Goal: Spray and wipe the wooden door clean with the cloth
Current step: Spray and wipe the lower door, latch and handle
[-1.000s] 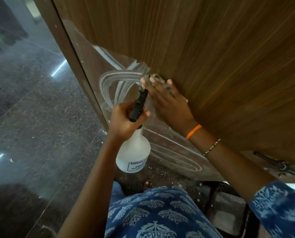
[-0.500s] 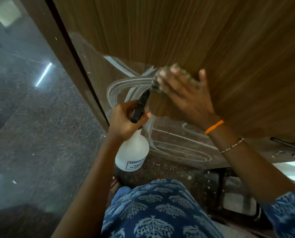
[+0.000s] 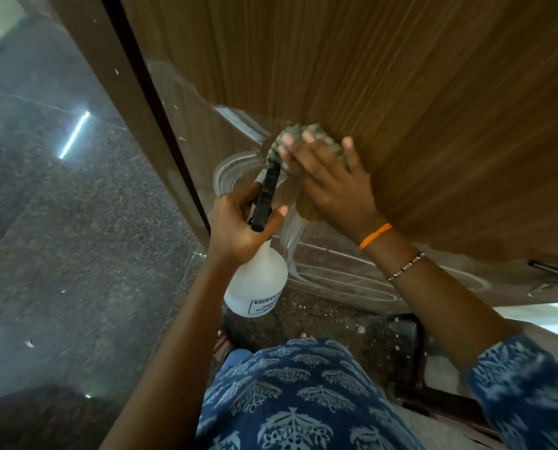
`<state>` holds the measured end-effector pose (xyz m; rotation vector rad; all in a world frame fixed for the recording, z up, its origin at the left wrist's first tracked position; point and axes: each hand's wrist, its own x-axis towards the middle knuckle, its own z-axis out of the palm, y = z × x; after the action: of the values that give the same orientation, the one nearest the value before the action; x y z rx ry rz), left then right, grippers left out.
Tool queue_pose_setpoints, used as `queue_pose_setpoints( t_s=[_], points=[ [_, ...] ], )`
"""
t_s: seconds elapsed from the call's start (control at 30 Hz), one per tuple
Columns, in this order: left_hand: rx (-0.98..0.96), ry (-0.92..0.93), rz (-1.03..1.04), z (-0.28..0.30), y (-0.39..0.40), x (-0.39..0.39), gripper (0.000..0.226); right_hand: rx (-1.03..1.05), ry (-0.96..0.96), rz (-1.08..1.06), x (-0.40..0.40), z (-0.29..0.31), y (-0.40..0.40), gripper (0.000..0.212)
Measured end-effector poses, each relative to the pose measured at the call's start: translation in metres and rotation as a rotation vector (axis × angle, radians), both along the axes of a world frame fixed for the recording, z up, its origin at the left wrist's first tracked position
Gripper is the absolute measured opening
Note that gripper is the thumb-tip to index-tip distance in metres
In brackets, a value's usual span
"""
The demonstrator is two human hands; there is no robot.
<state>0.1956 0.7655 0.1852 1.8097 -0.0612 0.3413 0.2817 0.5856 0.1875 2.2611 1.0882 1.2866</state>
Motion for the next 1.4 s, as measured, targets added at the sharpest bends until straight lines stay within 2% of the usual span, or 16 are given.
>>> queue_pose_setpoints(
  t_s=[0.07,0.13,0.2,0.27,0.37,0.47,0.53,0.63,0.73,0.87,0.97,1.03,1.1,1.2,1.33,1.4],
  points=[
    [-0.001,0.003,-0.009,-0.001,0.003,-0.001,0.026,-0.175,0.090,0.034,-0.001,-0.020,0.007,0.050],
    [-0.004,0.012,-0.018,-0.002,0.004,-0.004,0.025,-0.410,0.073,0.038,-0.001,-0.046,0.009,0.053],
    [-0.010,0.005,-0.055,-0.003,0.002,-0.008,0.014,-0.683,0.070,0.014,-0.005,-0.056,0.008,0.058],
    [0.004,-0.011,-0.073,-0.005,-0.001,-0.012,0.018,-0.770,0.094,0.006,-0.006,-0.053,0.004,0.056],
    [-0.013,0.006,-0.054,-0.012,0.001,-0.014,0.035,-0.560,0.053,-0.005,-0.004,-0.026,0.001,0.059],
    [-0.057,0.027,-0.048,-0.015,0.007,-0.014,0.035,-0.214,0.015,-0.042,0.000,0.022,0.013,0.059],
    [-0.072,0.027,-0.045,-0.015,0.011,-0.014,0.034,-0.031,-0.080,-0.067,0.005,0.043,0.027,0.053],
    [-0.087,0.041,-0.008,-0.017,0.021,-0.013,0.039,0.122,-0.127,-0.027,0.011,0.045,0.042,0.046],
    [-0.075,0.034,0.030,-0.016,0.031,-0.011,0.041,0.041,-0.067,0.011,0.012,0.019,0.052,0.053],
    [-0.040,0.030,0.050,-0.015,0.041,-0.014,0.034,-0.321,0.084,0.050,0.004,-0.046,0.051,0.071],
    [-0.036,0.044,0.015,-0.017,0.045,-0.017,0.027,-0.574,0.178,0.112,0.001,-0.075,0.045,0.071],
    [-0.042,0.056,0.003,-0.019,0.048,-0.017,0.028,-0.639,0.179,0.111,0.000,-0.075,0.044,0.068],
    [-0.034,0.053,0.002,-0.020,0.050,-0.015,0.031,-0.559,0.140,0.081,0.000,-0.067,0.041,0.069],
    [-0.005,0.040,0.041,-0.017,0.054,-0.009,0.039,-0.266,0.142,-0.005,-0.002,-0.034,0.039,0.071],
    [0.049,0.007,0.115,-0.010,0.057,0.002,0.041,0.061,-0.048,-0.090,0.010,0.019,0.056,0.056],
    [0.107,-0.016,0.158,-0.005,0.060,0.006,0.039,0.121,-0.095,-0.070,0.014,0.034,0.070,0.049]
  ],
)
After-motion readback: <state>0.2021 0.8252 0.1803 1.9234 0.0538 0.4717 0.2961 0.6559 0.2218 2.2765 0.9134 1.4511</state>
